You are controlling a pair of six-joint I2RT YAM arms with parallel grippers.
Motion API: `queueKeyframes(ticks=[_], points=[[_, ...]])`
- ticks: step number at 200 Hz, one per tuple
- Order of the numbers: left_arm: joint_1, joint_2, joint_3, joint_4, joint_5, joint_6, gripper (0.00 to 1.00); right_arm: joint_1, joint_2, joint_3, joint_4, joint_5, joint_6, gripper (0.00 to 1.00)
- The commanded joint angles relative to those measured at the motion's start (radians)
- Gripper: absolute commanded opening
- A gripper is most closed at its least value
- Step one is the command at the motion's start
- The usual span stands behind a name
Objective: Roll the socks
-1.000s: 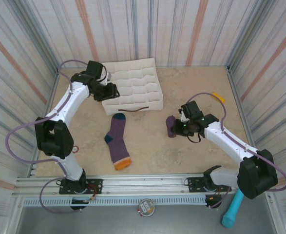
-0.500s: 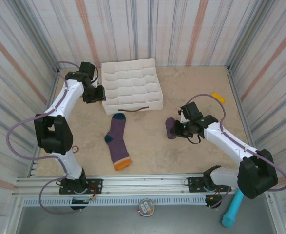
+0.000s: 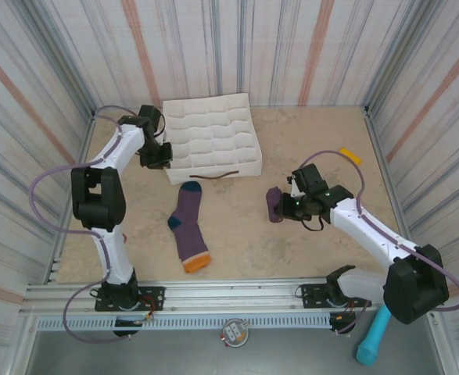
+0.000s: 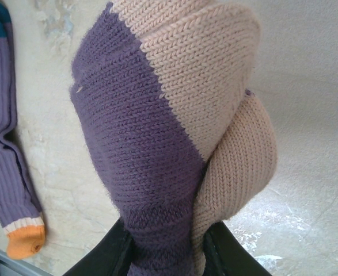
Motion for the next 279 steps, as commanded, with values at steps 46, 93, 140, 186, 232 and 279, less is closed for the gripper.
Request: queueKeyframes(ticks=[46,93,140,186,232,279], points=[[-0.054,0.076,0.133,-0.006,0.018,0.004,0.02,0.005,-0.077,-0.034,-0.053,0.030,0.012,0.00],[-0.121,0.100,0.199,0.007,-0.008,-0.003,0.00,-0.003,-0.089,-0.009,-0.086,0.037,-0.004,0.00],[-0.208,0.138,0.267,0.016,-0.018,-0.004,0.00,-0.035,-0.126,0.024,-0.146,0.061,-0.034,0.00],[-0.287,0.163,0.294,-0.010,0.007,-0.074,0.00,-0.051,-0.168,0.115,-0.234,0.119,-0.089,0.00],[-0.342,0.093,0.159,0.024,0.001,-0.156,0.00,-0.050,-0.128,0.270,-0.282,0.181,-0.182,0.00],[-0.348,0.004,0.013,0.088,-0.002,-0.190,0.00,-0.030,0.013,0.405,-0.301,0.213,-0.289,0.00]])
